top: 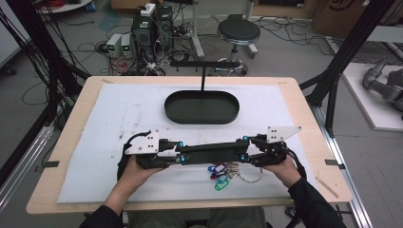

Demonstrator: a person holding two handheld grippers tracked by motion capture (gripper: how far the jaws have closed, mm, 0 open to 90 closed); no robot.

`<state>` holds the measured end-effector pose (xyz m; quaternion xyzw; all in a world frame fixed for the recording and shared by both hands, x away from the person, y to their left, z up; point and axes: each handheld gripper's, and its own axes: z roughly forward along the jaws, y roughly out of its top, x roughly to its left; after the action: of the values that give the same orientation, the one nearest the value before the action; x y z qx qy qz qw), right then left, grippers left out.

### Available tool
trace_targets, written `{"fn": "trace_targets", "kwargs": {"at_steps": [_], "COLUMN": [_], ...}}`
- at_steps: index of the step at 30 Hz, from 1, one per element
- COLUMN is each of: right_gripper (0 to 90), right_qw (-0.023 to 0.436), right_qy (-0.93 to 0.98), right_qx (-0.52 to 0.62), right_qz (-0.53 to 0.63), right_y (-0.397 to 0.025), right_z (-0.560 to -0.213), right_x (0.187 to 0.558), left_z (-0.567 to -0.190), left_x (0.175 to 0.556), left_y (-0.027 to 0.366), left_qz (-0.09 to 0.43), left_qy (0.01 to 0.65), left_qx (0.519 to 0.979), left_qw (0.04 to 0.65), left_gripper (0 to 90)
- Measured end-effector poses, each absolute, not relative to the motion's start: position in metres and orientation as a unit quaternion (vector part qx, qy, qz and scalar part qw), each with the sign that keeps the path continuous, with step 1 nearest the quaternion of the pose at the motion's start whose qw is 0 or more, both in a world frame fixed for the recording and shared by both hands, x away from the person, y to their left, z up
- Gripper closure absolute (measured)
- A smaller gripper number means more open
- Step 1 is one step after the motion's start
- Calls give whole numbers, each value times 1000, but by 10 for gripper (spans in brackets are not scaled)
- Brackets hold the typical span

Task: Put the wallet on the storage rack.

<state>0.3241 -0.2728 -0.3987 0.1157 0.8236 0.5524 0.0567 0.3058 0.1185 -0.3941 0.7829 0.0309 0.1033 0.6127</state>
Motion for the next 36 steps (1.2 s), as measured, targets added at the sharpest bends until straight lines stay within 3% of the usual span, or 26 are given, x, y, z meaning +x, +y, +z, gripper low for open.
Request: {"fn": "trace_targets", "kwargs": {"at_steps": [4, 9, 14, 16, 19, 21, 24, 32, 36], "right_gripper": [745, 763, 764, 764, 763, 763, 761, 657, 575], "right_qw": [55, 67, 61, 53, 54, 47, 39, 63, 101], "right_qy": [814, 812, 806, 800, 799, 798, 793, 793, 781], "right_qx": [98, 96, 93, 93, 94, 93, 99, 117, 150], "right_qz": [569, 572, 582, 590, 592, 594, 600, 594, 597], "right_y": [-275, -274, -276, -277, -277, -277, -278, -279, -291], "right_z": [-397, -395, -395, -394, -394, -395, -396, -398, -395], "right_x": [322, 317, 317, 317, 317, 318, 319, 321, 323], "left_z": [-396, -401, -403, -403, -403, -402, -401, -397, -390], "left_x": [308, 313, 316, 316, 315, 316, 316, 321, 329], "left_y": [120, 120, 119, 117, 115, 116, 116, 114, 118], "left_qz": [96, 92, 90, 87, 80, 74, 72, 70, 88], "left_qy": [51, 95, 100, 90, 78, 71, 70, 80, 97], "left_qx": [771, 758, 756, 758, 760, 755, 752, 751, 733], "left_qw": [627, 638, 640, 640, 640, 648, 652, 651, 667], "left_gripper": [729, 545, 495, 505, 576, 675, 724, 745, 747]}}
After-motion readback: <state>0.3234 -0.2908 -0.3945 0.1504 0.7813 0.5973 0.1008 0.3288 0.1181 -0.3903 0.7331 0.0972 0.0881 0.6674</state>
